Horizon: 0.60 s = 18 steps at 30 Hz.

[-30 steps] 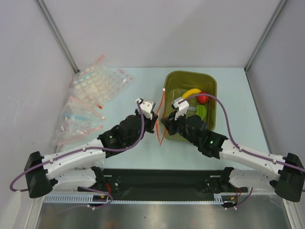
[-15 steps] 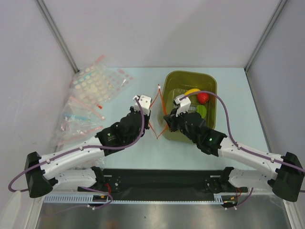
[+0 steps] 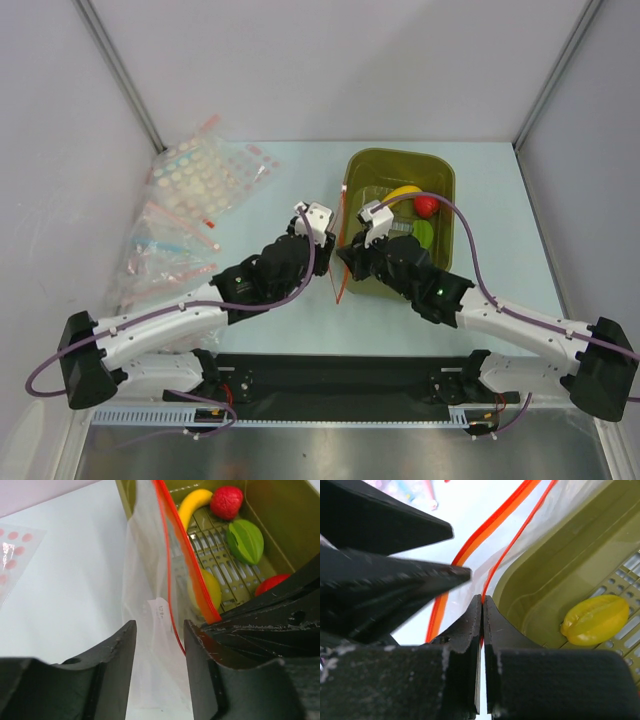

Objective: Place the food in the zip-top bag and seal the zipper
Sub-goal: Open the zipper of the food storage bag at the center of the board.

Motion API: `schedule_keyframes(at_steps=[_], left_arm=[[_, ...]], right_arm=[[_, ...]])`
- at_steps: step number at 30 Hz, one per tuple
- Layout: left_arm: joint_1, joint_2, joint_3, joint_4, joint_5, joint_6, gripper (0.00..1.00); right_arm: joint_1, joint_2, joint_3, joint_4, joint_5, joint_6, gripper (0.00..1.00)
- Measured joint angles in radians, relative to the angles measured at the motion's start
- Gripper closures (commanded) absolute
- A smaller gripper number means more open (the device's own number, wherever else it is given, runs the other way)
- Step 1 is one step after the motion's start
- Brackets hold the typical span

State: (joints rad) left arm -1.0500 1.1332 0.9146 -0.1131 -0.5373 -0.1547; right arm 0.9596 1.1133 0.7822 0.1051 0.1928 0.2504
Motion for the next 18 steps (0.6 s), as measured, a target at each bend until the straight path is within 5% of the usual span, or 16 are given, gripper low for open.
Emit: schedule_keyframes(at_steps=[7, 10, 14, 18], left_arm=[[0.0, 0.033, 0.0, 0.022, 0.032, -0.002, 0.45], [0.0, 0.065, 0.012, 0.02, 0.021, -0.003, 0.61], [-0.003, 0.119, 0.029, -0.004, 0.003, -0.006, 0.97], [-0.005, 0.13, 0.033, -0.04, -0.043, -0.002, 1.0]], right_arm=[[0.015, 0.0, 0.0, -0.002, -0.008, -0.01, 1.0], [0.024, 0.0, 0.0, -0.014, -0.002, -0.019, 1.0], [0.03, -0.009, 0.0, -0.01, 0.017, -0.019, 0.98], [0.029, -0.027, 0.0, -0.011, 0.079, -0.006, 0.76]])
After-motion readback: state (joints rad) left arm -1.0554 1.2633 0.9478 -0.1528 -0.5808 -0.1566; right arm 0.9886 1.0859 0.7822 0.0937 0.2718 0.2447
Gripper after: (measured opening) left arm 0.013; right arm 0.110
